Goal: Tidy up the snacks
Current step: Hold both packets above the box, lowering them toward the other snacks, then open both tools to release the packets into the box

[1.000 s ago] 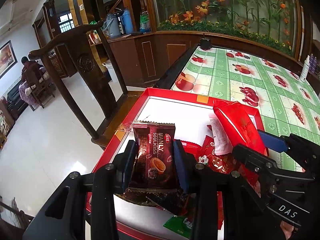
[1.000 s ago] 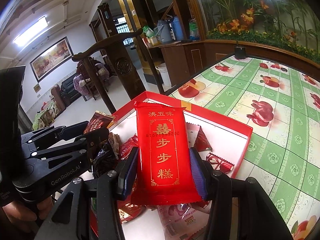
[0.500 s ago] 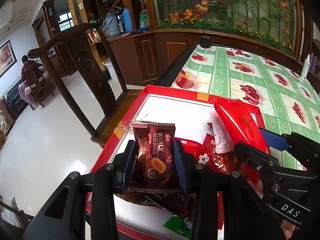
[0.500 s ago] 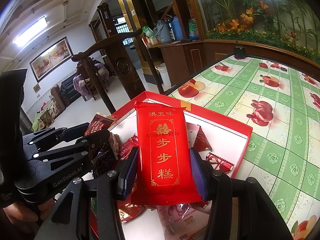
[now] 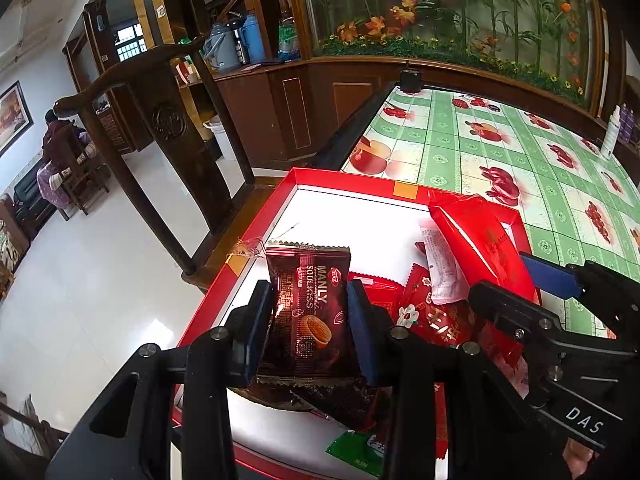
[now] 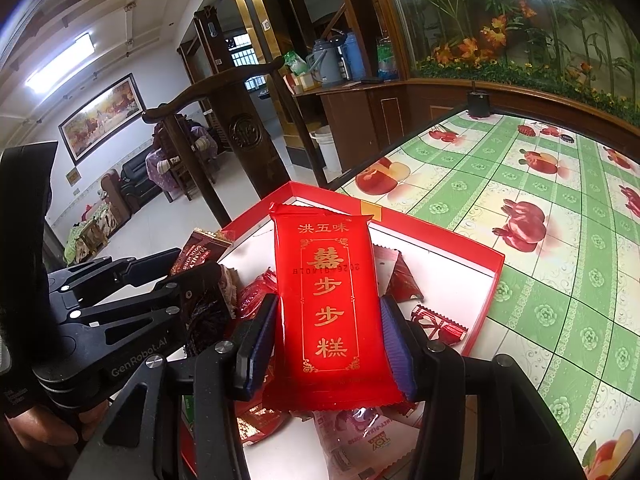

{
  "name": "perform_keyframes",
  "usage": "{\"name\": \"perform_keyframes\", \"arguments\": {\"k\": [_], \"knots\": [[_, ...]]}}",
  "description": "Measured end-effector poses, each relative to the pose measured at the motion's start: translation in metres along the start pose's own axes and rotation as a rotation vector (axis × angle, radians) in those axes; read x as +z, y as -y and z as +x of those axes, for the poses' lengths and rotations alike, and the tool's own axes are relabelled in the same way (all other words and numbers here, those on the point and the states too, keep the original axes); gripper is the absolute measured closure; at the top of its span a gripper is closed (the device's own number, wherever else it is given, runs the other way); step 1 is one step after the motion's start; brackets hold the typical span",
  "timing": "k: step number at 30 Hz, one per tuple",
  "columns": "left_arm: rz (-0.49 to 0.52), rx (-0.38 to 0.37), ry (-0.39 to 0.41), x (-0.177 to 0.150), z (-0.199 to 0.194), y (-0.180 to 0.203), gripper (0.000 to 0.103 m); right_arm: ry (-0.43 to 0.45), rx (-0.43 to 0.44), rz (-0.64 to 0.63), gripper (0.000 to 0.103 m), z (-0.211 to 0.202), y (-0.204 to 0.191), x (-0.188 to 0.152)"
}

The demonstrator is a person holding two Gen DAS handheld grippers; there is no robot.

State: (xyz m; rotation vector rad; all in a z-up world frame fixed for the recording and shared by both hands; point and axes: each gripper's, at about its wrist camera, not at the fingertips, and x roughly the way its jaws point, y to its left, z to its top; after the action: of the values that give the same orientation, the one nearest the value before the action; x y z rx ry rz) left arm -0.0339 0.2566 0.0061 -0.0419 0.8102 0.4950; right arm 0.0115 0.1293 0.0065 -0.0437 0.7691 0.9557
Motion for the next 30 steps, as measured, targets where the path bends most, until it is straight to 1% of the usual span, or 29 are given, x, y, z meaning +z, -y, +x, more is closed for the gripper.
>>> {"name": "perform_keyframes", "arguments": {"k": [13, 14, 15, 17, 18, 19, 22, 30], "knots": [[0.001, -0.001, -0.009, 0.0, 0.001, 0.0, 0.066, 0.008, -0.001, -0.009, 0.051, -0.004, -0.005, 0.001], [0.004, 0.004, -0.01, 0.0, 0.001, 0.0, 0.064, 0.005, 0.0, -0.01, 0.051, -0.004, -0.005, 0.002], [0.005, 0.006, -0.011, 0.0, 0.002, 0.0, 0.061, 0.001, 0.003, -0.011, 0.051, -0.003, -0.004, 0.002], [0.002, 0.014, -0.01, 0.0, 0.001, 0.0, 0.051, -0.003, -0.002, -0.011, 0.051, -0.003, -0.004, 0.002], [0.001, 0.019, -0.009, 0.0, 0.002, 0.0, 0.041, -0.006, -0.005, -0.009, 0.049, -0.002, -0.004, 0.002], [-0.002, 0.025, -0.005, 0.0, 0.001, 0.0, 0.035, -0.012, -0.006, -0.004, 0.048, -0.002, -0.003, 0.003], [0.002, 0.029, 0.003, 0.0, -0.001, 0.001, 0.035, -0.019, -0.01, 0.008, 0.044, -0.001, -0.001, 0.003], [0.017, 0.021, -0.01, -0.007, -0.003, 0.002, 0.033, -0.007, -0.053, 0.018, 0.039, -0.002, 0.006, 0.004]]}}
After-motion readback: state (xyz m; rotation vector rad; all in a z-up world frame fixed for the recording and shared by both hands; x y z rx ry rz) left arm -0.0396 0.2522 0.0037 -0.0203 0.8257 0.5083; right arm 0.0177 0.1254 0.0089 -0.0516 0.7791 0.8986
